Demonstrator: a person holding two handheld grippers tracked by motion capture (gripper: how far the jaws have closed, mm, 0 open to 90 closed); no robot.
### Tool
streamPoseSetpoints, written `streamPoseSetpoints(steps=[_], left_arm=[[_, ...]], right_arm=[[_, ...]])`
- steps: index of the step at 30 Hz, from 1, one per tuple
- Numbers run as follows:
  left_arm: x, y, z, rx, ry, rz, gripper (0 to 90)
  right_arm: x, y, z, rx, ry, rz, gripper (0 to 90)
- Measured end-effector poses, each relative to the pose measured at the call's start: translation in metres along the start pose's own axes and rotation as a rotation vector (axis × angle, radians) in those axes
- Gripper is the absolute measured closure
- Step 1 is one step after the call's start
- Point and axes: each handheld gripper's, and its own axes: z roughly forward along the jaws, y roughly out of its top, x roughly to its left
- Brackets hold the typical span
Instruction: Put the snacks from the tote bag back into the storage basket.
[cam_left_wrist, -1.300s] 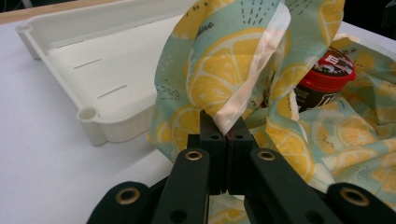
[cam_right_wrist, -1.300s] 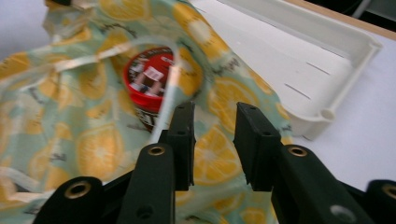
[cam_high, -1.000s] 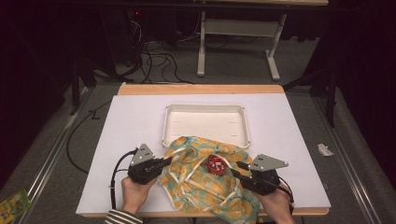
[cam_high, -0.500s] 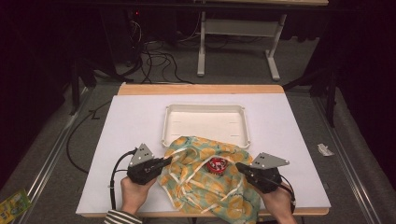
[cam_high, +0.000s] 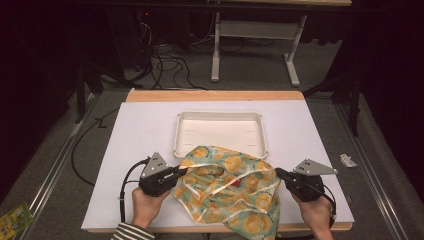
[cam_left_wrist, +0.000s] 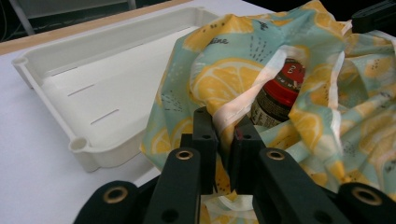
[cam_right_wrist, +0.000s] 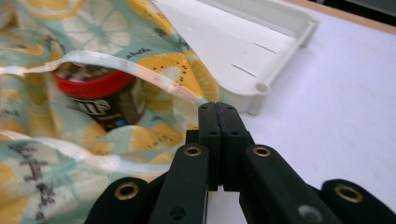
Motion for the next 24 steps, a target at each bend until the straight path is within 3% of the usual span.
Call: streamPoseSetpoints(steps=[14, 20, 24], left_arm=[[-0.002, -0.004, 0.01, 0.032, -0.002, 0.004, 74.6], [-0.004, -0.006, 0.014, 0.047, 0.002, 0.014, 71.9], [-0.002, -0.012, 0.018, 0.057, 0.001, -0.005, 68.8]], right_arm=[[-0.032, -0.022, 0.015, 0.064, -0.058, 0.089, 90.0], [-0.04, -0.027, 0.02, 0.088, -0.08, 0.108, 90.0], [-0.047, -0.034, 0.024, 0.11, -0.089, 0.116, 90.0]])
